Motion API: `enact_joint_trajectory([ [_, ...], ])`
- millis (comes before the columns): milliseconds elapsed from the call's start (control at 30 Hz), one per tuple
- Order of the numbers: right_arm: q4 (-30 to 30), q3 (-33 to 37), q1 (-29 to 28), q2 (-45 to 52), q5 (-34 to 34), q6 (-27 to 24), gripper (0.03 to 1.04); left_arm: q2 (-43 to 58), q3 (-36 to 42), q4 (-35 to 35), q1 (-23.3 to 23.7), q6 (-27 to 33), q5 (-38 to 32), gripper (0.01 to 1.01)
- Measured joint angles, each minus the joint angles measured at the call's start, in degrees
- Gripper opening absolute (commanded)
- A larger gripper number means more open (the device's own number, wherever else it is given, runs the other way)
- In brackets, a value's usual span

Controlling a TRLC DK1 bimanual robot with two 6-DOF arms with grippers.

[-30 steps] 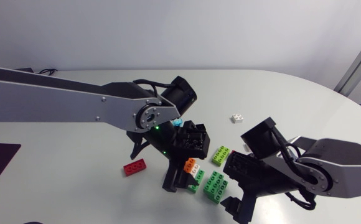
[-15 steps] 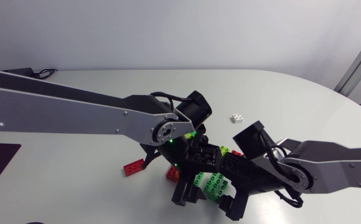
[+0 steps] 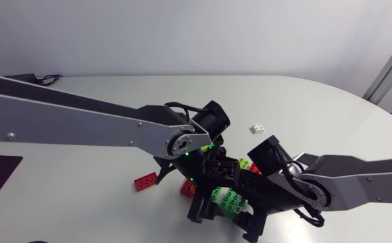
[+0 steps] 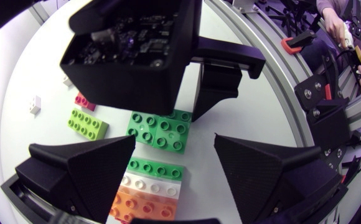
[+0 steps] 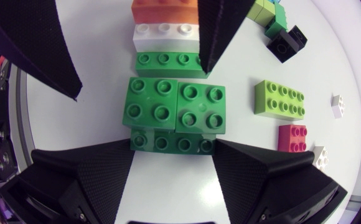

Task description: Disassemble duplo

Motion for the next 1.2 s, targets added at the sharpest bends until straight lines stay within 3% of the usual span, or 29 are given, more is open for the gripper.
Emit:
enact_joint_trajectory([
  [133,-0.6,0.0,0.4,-2.1,-0.8,-0.1,0.43,0.0,0.0,0.0,0.8,0.0,0.0,0.884],
  [400,-8.3,0.7,0.0,-11.6,-3.9,-2.7,0.43,0.0,0.0,0.0,2.7,0.0,2.6,0.884],
  [1200,-10.2,1.5,0.7,-12.2,-3.0,-2.8,0.43,-2.4,0.5,0.3,3.1,-2.1,5.9,0.884],
])
